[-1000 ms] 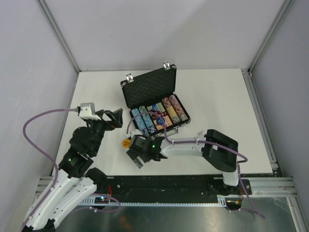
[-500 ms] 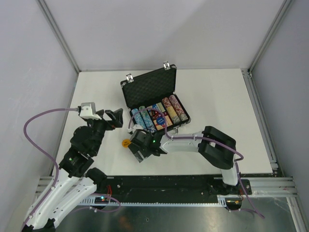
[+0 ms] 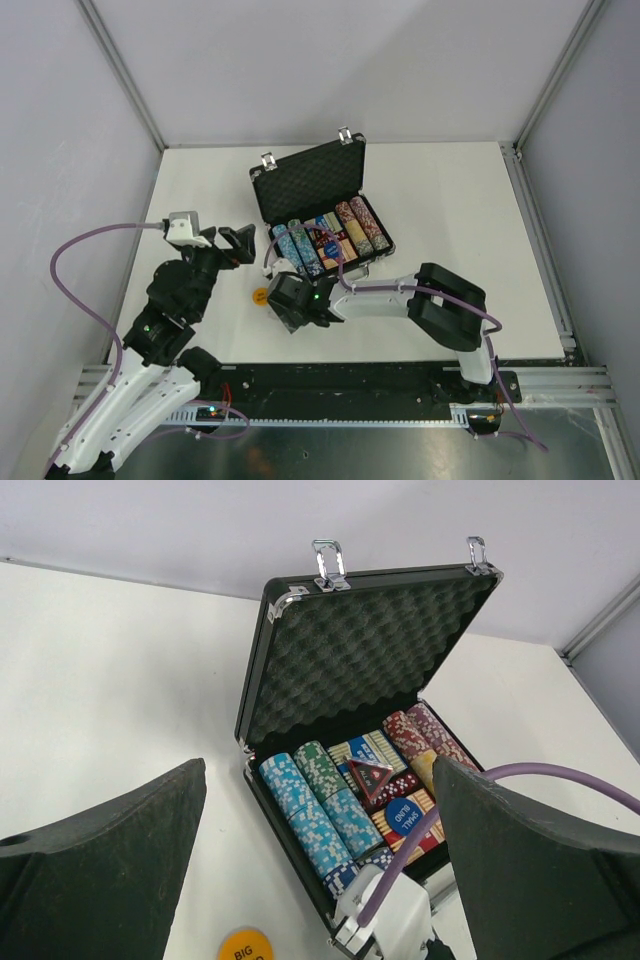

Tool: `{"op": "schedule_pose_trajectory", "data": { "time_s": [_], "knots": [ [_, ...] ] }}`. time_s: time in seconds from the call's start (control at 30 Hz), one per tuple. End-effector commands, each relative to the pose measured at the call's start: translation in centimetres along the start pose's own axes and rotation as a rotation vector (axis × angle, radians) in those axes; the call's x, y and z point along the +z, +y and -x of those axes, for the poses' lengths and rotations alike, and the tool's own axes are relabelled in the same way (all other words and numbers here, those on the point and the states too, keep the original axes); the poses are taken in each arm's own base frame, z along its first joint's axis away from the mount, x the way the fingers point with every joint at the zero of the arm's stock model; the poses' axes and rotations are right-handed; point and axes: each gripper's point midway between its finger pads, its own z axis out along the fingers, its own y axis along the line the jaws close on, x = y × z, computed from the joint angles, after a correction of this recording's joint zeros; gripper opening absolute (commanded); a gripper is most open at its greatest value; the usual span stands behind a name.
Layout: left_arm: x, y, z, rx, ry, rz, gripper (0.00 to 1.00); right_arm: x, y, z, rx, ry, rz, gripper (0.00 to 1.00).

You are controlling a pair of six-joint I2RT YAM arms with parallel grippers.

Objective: Pack up texas hold em set

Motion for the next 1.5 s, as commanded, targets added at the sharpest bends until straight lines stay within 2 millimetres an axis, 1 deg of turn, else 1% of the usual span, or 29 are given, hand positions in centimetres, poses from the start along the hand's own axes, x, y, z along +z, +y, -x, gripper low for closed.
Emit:
{"op": "schedule_pose_trajectory", "data": {
  "time_s": [0.0,0.13,0.27,0.37,0.5,0.6,0.73,0.8,0.9,1.0,1.13,1.27,1.47],
  "knots": [
    [0.2,0.3,0.7,-0.013,-0.032,0.021,1.0,-1.5,-0.3,0.1,0.004,-0.003,-0.019,0.49],
    [0.1,0.4,0.7,-0.014,-0.035,0.024,1.0,-4.5,-0.5,3.2,0.052,-0.091,0.015,0.48],
    [0.0,0.6,0.9,-0.017,-0.044,0.034,1.0,-7.0,-2.0,5.8,0.115,-0.159,0.023,0.48],
    [0.0,0.8,0.9,-0.018,-0.046,0.043,1.0,-8.3,-4.3,7.5,0.171,-0.199,-0.001,0.48],
    [0.1,0.7,0.8,-0.018,-0.042,0.042,1.0,-8.7,-8.3,9.0,0.238,-0.234,-0.071,0.48],
    [0.2,0.7,0.7,-0.016,-0.037,0.043,1.0,-8.3,-11.5,10.0,0.295,-0.256,-0.124,0.48],
    [0.3,0.6,0.5,-0.012,-0.03,0.038,1.0,-7.7,-14.7,11.2,0.373,-0.285,-0.154,0.48],
    [0.3,0.6,0.4,-0.01,-0.027,0.037,0.99,-7.2,-16.1,11.4,0.399,-0.284,-0.178,0.49],
    [0.3,0.5,0.3,-0.01,-0.024,0.033,1.0,-6.0,-17.5,11.3,0.41,-0.267,-0.206,0.49],
    [0.4,0.5,0.3,-0.01,-0.022,0.032,1.0,-4.7,-18.3,10.9,0.4,-0.239,-0.23,0.49],
    [0.3,0.5,0.3,-0.018,-0.025,0.032,1.0,-3.3,-18.6,10.3,0.381,-0.208,-0.255,0.49],
    [0.2,0.5,0.3,-0.022,-0.027,0.032,1.0,-2.3,-19.0,10.0,0.376,-0.191,-0.269,0.51],
    [0.4,0.3,0.0,-0.02,-0.016,0.023,1.0,-1.1,-19.0,10.3,0.361,-0.187,-0.274,0.55]
  ]
}}
